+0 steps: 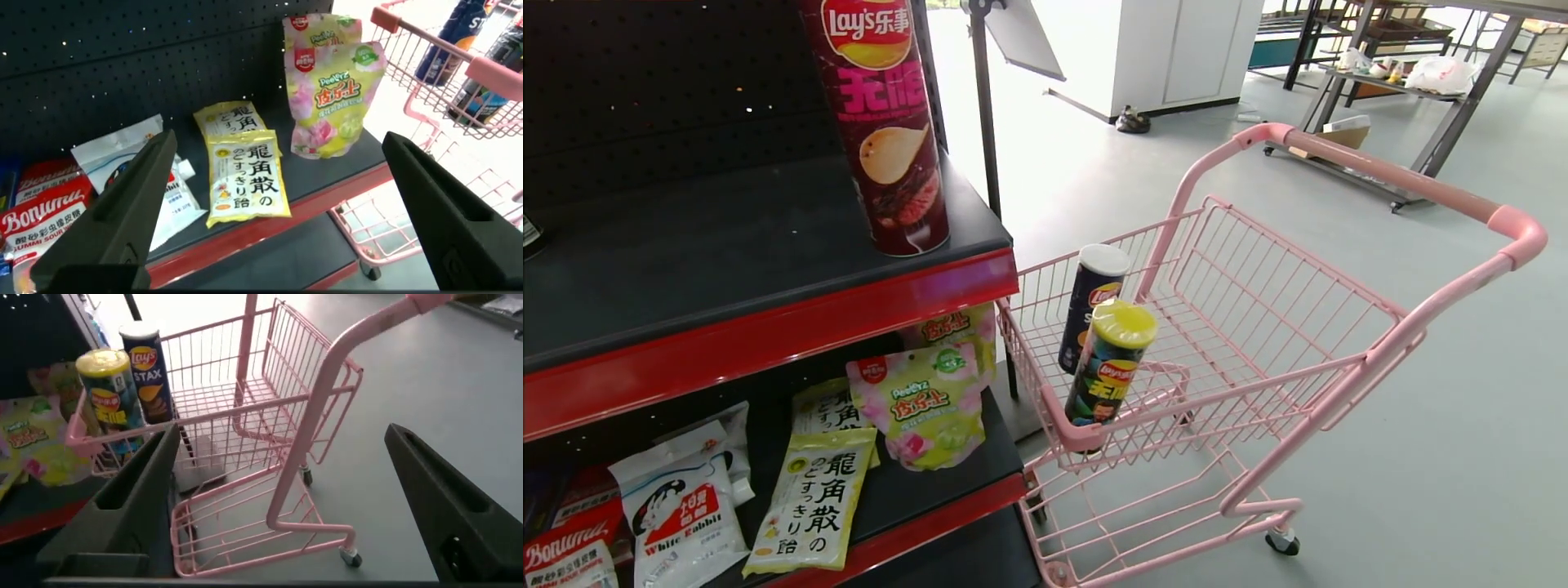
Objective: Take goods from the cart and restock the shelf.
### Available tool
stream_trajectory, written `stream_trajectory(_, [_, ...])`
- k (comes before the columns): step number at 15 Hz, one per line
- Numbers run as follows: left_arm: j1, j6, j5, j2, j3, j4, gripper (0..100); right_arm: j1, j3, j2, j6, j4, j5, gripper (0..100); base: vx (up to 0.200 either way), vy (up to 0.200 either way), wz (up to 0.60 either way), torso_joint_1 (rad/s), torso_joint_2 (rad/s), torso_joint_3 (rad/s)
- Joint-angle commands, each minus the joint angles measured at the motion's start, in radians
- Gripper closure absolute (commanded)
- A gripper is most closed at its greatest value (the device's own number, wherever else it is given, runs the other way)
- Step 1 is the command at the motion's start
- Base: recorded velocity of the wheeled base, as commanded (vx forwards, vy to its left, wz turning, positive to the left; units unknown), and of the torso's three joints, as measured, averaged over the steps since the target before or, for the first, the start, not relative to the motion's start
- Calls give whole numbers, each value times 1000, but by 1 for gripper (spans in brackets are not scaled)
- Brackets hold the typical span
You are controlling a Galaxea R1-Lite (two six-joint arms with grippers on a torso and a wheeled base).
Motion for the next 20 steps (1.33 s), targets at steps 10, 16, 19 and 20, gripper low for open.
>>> stream_trajectory(10, [0, 1, 0, 0, 1, 0, 0, 424, -136, 1074, 55, -518, 106, 0, 0, 0, 0, 0, 0, 0])
stream_trajectory(16, [0, 1, 0, 0, 1, 0, 0, 545, -174, 1277, 50, -665, 106, 0, 0, 0, 0, 0, 0, 0])
stream_trajectory(19, [0, 1, 0, 0, 1, 0, 0, 554, -245, 1344, 50, -666, 106, 0, 0, 0, 0, 0, 0, 0])
stream_trajectory(20, [0, 1, 0, 0, 1, 0, 0, 554, -271, 1366, 50, -666, 106, 0, 0, 0, 0, 0, 0, 0])
